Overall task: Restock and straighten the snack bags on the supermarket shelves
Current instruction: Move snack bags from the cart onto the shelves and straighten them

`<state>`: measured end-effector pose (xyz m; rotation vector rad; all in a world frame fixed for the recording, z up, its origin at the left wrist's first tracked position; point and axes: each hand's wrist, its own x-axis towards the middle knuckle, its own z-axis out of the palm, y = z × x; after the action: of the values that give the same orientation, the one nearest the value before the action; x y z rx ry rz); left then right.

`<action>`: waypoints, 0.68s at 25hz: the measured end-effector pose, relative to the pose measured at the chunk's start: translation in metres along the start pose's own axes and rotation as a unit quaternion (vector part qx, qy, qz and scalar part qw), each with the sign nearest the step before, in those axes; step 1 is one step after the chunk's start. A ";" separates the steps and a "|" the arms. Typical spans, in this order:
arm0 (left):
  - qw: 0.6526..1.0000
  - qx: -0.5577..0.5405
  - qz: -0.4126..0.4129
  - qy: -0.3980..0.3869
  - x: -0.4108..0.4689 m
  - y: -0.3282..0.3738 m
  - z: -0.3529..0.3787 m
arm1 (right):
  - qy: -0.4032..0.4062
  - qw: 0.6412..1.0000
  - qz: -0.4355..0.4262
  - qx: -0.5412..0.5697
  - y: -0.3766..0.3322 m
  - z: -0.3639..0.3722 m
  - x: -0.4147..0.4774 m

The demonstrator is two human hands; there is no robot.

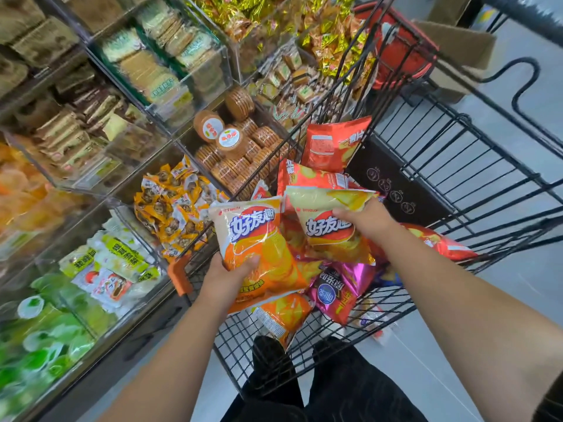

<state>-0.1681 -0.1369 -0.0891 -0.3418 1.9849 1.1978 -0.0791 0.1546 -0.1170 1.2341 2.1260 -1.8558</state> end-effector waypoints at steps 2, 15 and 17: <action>1.000 0.002 0.000 -0.008 -0.003 -0.002 -0.007 | 0.023 0.996 0.006 0.082 -0.008 -0.012 -0.007; 0.993 -0.054 0.016 -0.104 -0.029 -0.017 -0.025 | -0.082 0.984 0.134 0.079 -0.037 -0.002 -0.059; 0.992 -0.036 0.016 -0.116 -0.031 -0.018 -0.030 | -0.001 0.979 0.182 0.095 -0.023 0.014 -0.074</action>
<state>-0.1517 -0.1766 -0.0702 -0.1982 1.7563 1.2713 -0.0488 0.1060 -0.0632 1.5336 1.6089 -1.9185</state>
